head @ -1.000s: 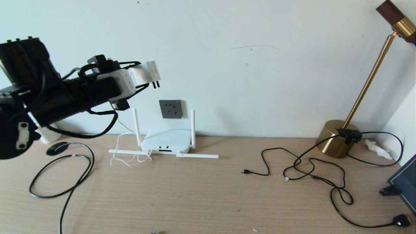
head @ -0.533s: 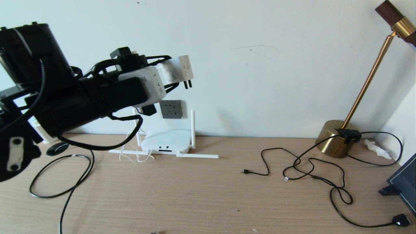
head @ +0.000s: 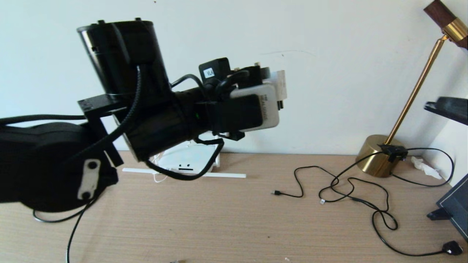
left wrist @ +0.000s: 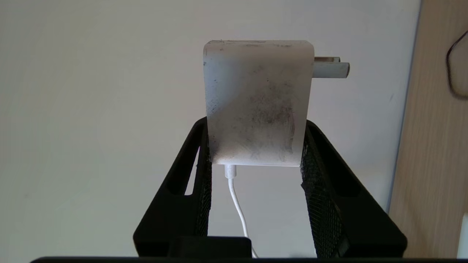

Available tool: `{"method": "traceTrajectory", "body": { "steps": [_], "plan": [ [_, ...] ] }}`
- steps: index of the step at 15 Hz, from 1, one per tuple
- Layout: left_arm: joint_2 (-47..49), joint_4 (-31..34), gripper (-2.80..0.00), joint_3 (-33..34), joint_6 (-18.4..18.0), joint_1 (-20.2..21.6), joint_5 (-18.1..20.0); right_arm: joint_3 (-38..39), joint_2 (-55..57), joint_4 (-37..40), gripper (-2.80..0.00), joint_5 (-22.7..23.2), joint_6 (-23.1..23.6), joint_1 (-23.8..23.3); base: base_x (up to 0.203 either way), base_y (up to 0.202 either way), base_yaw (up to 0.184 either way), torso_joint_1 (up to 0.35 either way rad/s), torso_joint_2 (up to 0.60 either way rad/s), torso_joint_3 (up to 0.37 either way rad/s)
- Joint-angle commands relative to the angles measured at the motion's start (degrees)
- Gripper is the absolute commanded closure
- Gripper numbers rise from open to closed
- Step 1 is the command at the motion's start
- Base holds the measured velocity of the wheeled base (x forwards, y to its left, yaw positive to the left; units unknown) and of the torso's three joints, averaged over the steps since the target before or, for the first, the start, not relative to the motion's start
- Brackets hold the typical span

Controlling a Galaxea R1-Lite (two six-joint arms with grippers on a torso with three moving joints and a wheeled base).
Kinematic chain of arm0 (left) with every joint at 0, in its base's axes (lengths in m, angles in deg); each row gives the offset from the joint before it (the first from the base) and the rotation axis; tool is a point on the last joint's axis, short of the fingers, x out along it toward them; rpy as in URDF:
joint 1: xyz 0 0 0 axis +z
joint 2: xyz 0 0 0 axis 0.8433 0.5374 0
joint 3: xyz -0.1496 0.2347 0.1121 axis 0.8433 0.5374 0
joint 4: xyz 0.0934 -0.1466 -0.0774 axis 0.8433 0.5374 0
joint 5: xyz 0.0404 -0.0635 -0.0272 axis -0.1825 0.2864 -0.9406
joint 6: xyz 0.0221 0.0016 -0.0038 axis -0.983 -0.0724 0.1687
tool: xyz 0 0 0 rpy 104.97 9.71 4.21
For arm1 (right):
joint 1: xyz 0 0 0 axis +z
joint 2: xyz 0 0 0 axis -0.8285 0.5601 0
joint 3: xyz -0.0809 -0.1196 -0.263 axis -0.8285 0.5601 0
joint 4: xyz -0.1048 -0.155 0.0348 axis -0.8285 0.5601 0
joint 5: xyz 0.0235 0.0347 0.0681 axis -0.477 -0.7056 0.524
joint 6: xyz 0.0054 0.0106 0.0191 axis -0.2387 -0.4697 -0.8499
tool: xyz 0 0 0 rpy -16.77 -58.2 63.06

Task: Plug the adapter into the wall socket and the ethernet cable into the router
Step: Hand it to the other hand

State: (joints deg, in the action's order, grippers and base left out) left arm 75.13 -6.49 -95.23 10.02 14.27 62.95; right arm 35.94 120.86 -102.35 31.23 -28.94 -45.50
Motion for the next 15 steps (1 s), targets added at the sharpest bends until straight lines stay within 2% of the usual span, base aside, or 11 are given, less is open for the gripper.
{"method": "traceTrajectory", "body": {
  "steps": [1, 4, 6, 9, 15],
  "plan": [
    [4.2, -0.2, 0.0, -2.5, -0.4, -2.0, -0.5, -2.5, 8.9, -2.7, -2.8, -0.1, -0.1, 4.1, 0.0, 0.0, 0.0, 0.0, 0.0, 0.0],
    [6.4, -0.2, 0.0, -5.4, -0.5, -4.4, -0.9, -3.9, 11.4, -4.5, -2.8, -1.1, 0.0, 9.9, 0.0, 0.0, 0.0, 0.0, 0.0, 0.0],
    [7.9, 0.4, 0.0, -7.6, -0.6, -6.8, -1.1, -4.1, 14.9, -5.2, -2.8, -5.3, 0.9, 13.0, 0.0, 0.0, 0.0, 0.0, 0.0, 0.0],
    [7.7, 1.1, 0.0, -7.7, -0.6, -8.1, -1.0, -4.3, 17.6, -9.3, -2.8, -11.3, 2.4, 16.4, 0.0, 0.0, 0.0, 0.0, 0.0, 0.0],
    [7.1, 3.0, 0.0, -7.5, -0.8, -9.2, -1.3, -5.4, 17.6, -9.0, -2.8, -13.7, 2.4, 16.5, 0.0, 0.0, 0.0, 0.0, 0.0, 0.0]
  ]
}}
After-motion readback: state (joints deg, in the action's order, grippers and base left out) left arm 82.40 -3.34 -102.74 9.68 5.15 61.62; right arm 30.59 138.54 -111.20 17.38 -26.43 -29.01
